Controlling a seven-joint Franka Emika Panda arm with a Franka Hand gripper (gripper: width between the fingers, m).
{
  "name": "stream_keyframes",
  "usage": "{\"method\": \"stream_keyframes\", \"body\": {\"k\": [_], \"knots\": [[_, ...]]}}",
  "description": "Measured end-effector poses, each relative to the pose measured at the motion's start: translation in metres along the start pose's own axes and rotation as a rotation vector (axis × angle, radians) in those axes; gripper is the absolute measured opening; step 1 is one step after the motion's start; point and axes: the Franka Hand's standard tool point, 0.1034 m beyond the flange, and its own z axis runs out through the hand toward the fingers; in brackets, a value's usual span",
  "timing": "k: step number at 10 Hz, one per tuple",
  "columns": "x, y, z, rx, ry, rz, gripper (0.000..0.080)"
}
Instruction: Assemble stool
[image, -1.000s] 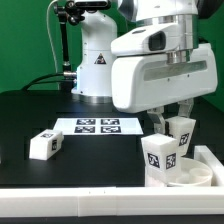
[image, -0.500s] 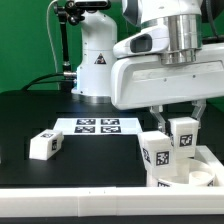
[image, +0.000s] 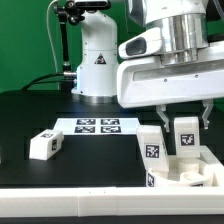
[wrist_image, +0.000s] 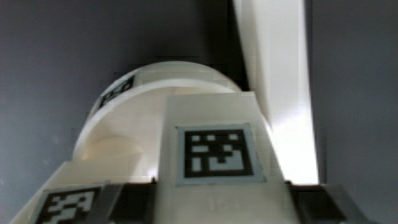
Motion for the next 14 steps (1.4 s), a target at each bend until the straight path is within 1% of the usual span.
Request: {"method": "stream_keyframes", "body": {"k": [3,4,5,6,7,8,9,10,11,14], "knots": [[-0.001,-0.001,0.000,0.014,-0.005,0.158,0.0340],[-0.001,-0.002,0.000,0.019,-0.007,0.245,0.0340],[-0.002,-0.005,0.001,0.030,-0.006,0.392,0.0340],[-0.005,-0.011,0.001,0.032,-0.011,0.479,0.0340],[-0.006,-0.017,0.001,0.040,-0.016,0.615,0.0340],[-0.007,-0.024,0.000,0.050,-0.023,0.706,0.0340],[-0.008,-0.028,0.000,0.055,-0.032,0.769,0.0340],[-0.011,-0.030,0.003,0.055,-0.038,0.826,0.0340],[-0.011,-0.031,0.005,0.059,-0.044,0.897,0.0340],[-0.007,-0.025,0.003,0.074,-0.061,1.053,0.0340]]}}
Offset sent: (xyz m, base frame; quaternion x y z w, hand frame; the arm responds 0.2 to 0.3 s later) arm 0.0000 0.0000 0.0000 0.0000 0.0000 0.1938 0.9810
